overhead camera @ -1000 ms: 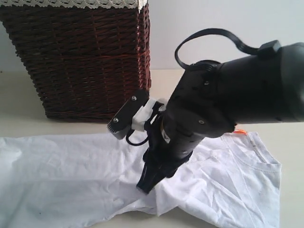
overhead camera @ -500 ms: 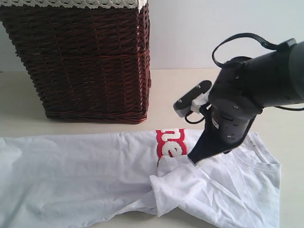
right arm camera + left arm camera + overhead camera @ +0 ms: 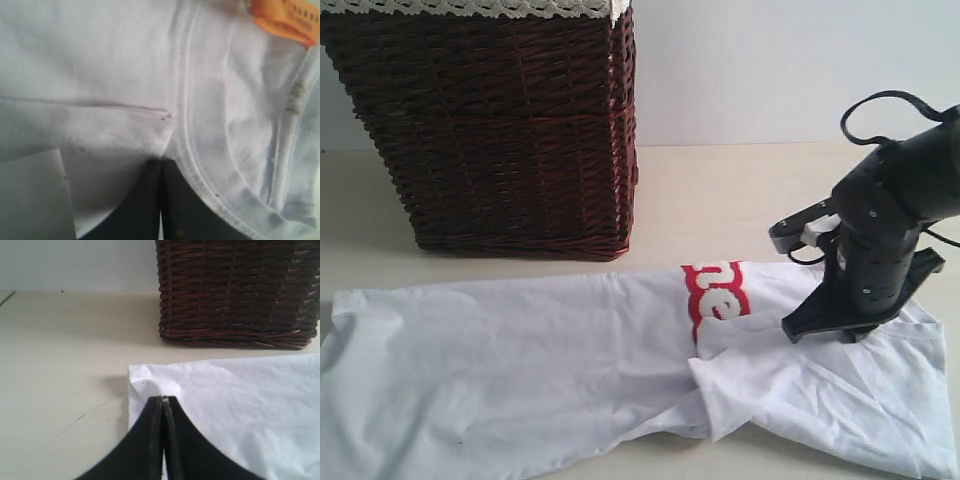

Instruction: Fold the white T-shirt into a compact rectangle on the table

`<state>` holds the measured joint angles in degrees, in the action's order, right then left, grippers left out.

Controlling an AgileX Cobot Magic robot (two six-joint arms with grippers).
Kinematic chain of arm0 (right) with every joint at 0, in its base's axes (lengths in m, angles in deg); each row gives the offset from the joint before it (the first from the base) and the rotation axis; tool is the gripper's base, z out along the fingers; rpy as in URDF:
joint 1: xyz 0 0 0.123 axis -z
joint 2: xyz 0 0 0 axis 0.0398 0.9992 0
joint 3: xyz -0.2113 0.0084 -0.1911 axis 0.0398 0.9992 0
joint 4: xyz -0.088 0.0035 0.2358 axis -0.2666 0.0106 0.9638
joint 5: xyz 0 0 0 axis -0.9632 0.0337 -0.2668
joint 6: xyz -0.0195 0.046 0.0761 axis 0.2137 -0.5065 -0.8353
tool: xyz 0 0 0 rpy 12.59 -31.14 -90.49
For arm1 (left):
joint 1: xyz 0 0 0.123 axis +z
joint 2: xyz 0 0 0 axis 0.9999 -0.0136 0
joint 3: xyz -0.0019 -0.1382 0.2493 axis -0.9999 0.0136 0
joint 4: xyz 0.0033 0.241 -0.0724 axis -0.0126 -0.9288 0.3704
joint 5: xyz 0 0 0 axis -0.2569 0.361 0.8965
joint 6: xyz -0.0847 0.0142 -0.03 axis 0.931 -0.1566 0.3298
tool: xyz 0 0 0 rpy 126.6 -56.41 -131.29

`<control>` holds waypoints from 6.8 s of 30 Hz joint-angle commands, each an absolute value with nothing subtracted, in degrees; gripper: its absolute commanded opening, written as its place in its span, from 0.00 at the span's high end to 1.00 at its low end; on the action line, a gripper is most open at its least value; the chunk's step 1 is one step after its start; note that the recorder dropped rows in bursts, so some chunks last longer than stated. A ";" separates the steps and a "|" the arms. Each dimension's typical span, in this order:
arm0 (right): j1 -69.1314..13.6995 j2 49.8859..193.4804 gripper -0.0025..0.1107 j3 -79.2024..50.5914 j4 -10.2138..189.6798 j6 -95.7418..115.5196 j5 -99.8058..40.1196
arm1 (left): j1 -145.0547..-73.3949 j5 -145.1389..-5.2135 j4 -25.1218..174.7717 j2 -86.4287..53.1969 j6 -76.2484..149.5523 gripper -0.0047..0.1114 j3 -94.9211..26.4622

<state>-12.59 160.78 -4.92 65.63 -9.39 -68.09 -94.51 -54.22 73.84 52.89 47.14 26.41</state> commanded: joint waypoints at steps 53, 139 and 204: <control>26.02 164.32 0.42 -13.79 93.33 19.19 -76.64 | -94.34 -54.89 73.76 53.20 47.12 0.96 26.46; -43.90 149.86 0.78 -42.09 88.25 0.54 -92.11 | -94.34 -54.89 73.76 53.20 47.12 0.96 26.46; -67.60 184.35 0.45 -50.43 68.11 -11.83 -84.32 | -94.34 -54.89 73.76 53.20 47.12 0.96 26.46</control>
<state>-67.50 183.45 -50.22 68.36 -12.37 -84.08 -94.51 -54.22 73.84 52.89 47.14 26.43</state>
